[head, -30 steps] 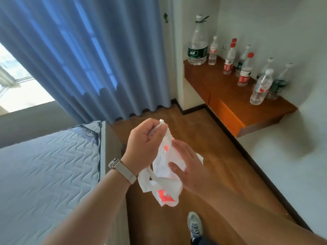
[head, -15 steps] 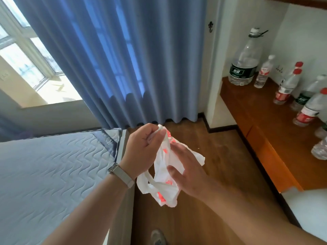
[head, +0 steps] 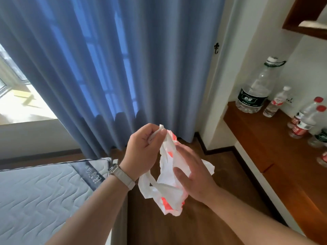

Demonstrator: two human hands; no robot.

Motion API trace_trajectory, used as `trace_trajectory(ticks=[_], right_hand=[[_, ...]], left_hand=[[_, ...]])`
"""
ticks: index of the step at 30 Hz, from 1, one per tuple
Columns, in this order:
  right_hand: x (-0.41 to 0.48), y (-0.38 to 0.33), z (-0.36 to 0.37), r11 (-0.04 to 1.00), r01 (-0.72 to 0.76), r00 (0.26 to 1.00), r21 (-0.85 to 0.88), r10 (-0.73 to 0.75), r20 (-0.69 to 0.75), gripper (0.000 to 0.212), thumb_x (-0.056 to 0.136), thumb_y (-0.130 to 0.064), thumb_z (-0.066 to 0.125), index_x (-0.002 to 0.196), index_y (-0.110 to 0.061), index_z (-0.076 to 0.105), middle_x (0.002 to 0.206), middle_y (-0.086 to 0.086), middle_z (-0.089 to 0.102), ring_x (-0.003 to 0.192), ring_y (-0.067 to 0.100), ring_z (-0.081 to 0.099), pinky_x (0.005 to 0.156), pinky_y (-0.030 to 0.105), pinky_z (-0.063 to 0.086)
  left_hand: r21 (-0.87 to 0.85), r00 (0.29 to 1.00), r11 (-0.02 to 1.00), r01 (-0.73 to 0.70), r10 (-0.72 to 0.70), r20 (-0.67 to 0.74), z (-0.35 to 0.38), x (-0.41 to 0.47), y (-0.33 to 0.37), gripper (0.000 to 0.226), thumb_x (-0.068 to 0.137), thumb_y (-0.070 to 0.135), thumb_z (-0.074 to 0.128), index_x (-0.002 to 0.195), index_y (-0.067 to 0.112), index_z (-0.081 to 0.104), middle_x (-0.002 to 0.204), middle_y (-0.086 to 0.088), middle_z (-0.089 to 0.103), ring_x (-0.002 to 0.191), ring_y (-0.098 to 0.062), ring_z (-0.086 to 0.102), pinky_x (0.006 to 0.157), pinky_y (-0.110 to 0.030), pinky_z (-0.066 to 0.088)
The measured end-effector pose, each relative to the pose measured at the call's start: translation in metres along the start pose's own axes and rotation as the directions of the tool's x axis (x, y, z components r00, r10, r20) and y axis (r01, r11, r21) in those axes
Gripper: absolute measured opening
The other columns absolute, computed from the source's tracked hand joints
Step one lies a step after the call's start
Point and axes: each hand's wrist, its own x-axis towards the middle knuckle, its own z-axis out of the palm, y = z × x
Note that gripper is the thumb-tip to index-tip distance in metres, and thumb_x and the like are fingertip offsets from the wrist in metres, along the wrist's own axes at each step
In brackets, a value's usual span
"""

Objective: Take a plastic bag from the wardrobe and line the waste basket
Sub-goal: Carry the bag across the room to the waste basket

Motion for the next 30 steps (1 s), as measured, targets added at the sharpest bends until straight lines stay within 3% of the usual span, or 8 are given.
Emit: trace_trajectory(ticks=[6,9,12,16,20,24,26,30], right_hand=[[0.082,-0.011,0.031,1.000,0.015,1.000,0.028,-0.015,0.003,0.058,0.095,-0.066,0.035,0.148,-0.047,0.021,0.155,-0.028,0.025,0.145,0.003,0.026,0.117,0.049,0.031],[0.118,-0.009,0.050,0.999,0.024,0.999,0.022,-0.025,0.028,0.060,0.091,-0.074,0.030,0.146,-0.054,0.017,0.155,-0.033,0.021,0.144,-0.002,0.023,0.118,0.043,0.028],[0.154,-0.001,0.068,0.999,0.039,0.996,0.033,-0.041,0.081,0.059,0.092,-0.069,0.033,0.146,-0.055,0.015,0.155,-0.034,0.016,0.145,-0.004,0.018,0.118,0.035,0.022],[0.210,0.014,0.101,0.994,0.081,0.986,0.079,-0.091,0.139,0.059,0.094,-0.065,0.035,0.148,-0.051,0.017,0.156,-0.033,0.015,0.145,-0.005,0.016,0.115,0.025,0.015],[0.275,0.033,0.131,0.980,0.121,0.968,0.160,-0.152,0.197,0.060,0.093,-0.064,0.038,0.148,-0.050,0.018,0.156,-0.030,0.019,0.146,0.000,0.020,0.118,0.035,0.022],[0.345,0.053,0.149,0.951,0.180,0.931,0.252,-0.247,0.267,0.061,0.095,-0.053,0.045,0.149,-0.047,0.018,0.156,-0.028,0.023,0.145,0.003,0.024,0.118,0.041,0.029],[0.379,0.062,0.155,0.952,0.202,0.905,0.229,-0.271,0.328,0.064,0.094,-0.059,0.044,0.151,-0.045,0.017,0.157,-0.026,0.022,0.144,0.003,0.026,0.113,0.046,0.036],[0.439,0.066,0.170,0.909,0.283,0.852,0.306,-0.385,0.355,0.062,0.094,-0.061,0.042,0.150,-0.045,0.019,0.157,-0.022,0.026,0.143,-0.002,0.026,0.113,0.041,0.037]], left_hand=[[-0.017,1.000,1.000,-0.022,0.021,-0.015,-0.031,0.069,-0.032,0.027,0.093,0.031,0.061,0.074,0.012,0.060,0.064,-0.015,0.053,0.059,-0.030,0.047,0.053,-0.036,0.043],[-0.009,0.999,1.000,-0.022,0.022,-0.029,-0.045,0.096,-0.053,0.030,0.092,0.038,0.060,0.075,0.014,0.062,0.065,-0.013,0.054,0.059,-0.028,0.048,0.054,-0.035,0.044],[0.010,0.999,1.000,0.012,-0.011,-0.052,-0.055,0.120,-0.075,0.026,0.091,0.037,0.061,0.075,0.017,0.061,0.062,-0.009,0.053,0.053,-0.020,0.044,0.050,-0.031,0.042],[0.050,0.994,0.998,0.049,-0.044,-0.104,-0.068,0.158,-0.108,0.034,0.090,0.044,0.060,0.076,0.013,0.061,0.064,-0.010,0.056,0.056,-0.026,0.049,0.052,-0.033,0.045],[0.107,0.982,0.989,0.099,-0.079,-0.174,-0.078,0.205,-0.136,0.023,0.090,0.035,0.059,0.073,0.020,0.060,0.057,0.008,0.053,0.052,-0.014,0.046,0.051,-0.025,0.042],[0.112,0.949,0.975,0.192,-0.155,-0.274,-0.083,0.258,-0.162,0.028,0.087,0.037,0.059,0.071,0.015,0.059,0.057,-0.007,0.052,0.053,-0.024,0.047,0.051,-0.033,0.041],[0.117,0.934,0.968,0.222,-0.177,-0.310,-0.085,0.282,-0.174,0.025,0.088,0.039,0.062,0.069,0.024,0.059,0.057,-0.002,0.055,0.052,-0.019,0.050,0.052,-0.032,0.044],[0.156,0.904,0.958,0.240,-0.162,-0.396,-0.093,0.321,-0.194,0.019,0.089,0.038,0.061,0.070,0.034,0.062,0.060,0.011,0.057,0.057,-0.006,0.052,0.056,-0.025,0.044]])
